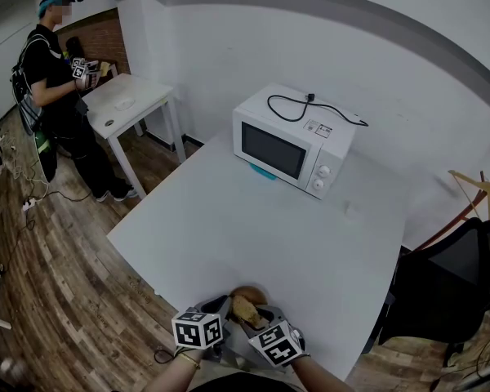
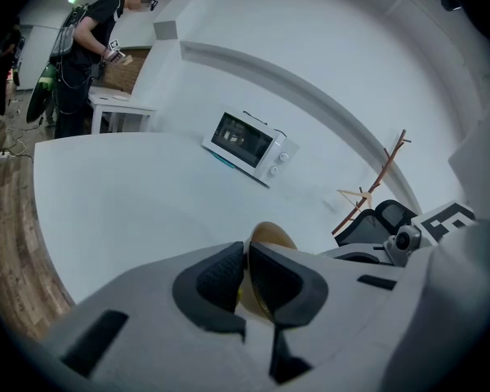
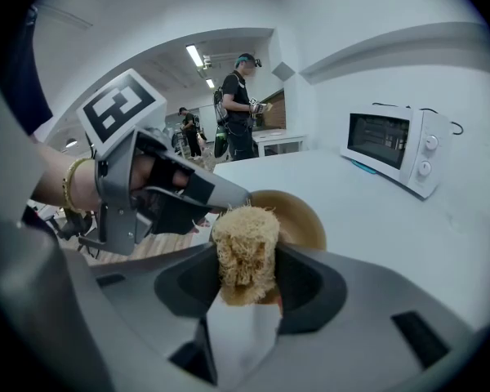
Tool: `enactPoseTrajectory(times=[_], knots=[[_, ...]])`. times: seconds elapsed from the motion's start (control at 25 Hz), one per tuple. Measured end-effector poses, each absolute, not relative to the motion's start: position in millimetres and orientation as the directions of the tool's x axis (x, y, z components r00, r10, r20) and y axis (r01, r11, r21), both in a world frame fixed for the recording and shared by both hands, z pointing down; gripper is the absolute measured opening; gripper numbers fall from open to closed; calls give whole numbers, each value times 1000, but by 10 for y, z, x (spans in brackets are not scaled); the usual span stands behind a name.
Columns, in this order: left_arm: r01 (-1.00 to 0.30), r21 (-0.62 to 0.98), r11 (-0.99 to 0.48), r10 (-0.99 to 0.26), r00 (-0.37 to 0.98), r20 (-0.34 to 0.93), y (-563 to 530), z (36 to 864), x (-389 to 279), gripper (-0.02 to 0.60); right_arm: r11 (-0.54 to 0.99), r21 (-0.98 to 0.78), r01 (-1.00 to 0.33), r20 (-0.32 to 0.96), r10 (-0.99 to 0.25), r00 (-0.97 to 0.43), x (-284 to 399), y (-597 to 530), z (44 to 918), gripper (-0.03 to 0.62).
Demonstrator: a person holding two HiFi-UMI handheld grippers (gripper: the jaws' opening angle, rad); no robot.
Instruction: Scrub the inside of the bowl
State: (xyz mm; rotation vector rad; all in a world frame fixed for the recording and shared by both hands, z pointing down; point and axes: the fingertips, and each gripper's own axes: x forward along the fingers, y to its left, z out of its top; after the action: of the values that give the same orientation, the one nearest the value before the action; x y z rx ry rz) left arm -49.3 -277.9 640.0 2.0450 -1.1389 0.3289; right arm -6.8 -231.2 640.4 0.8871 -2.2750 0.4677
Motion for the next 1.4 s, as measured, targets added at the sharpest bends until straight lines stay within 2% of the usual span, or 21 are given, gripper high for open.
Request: enactPoseTrajectory(times=[0.32,0.8,1.04,1.4], knots=[[-808,495,-319,-611,575,544,-2757,6429,-484,34,677,-61,-733,706,-490,-511,126,-2353,6457,184],[-823,491,-284,-597,553,581,-2767,6605,-496,34,610,-27,-792,677,-571,-463,306,-2428,6381,184],[-847,468,-251,-583,518,625,-2853,6793,-518,34,520,-95,-849,618,-637,-460,401,-2422,6238,184],[-877,424,-226,-584,470,662,-2888,6938,-478,34,473,-135,-871,612,-652,-449,556,-2186,6240,184]])
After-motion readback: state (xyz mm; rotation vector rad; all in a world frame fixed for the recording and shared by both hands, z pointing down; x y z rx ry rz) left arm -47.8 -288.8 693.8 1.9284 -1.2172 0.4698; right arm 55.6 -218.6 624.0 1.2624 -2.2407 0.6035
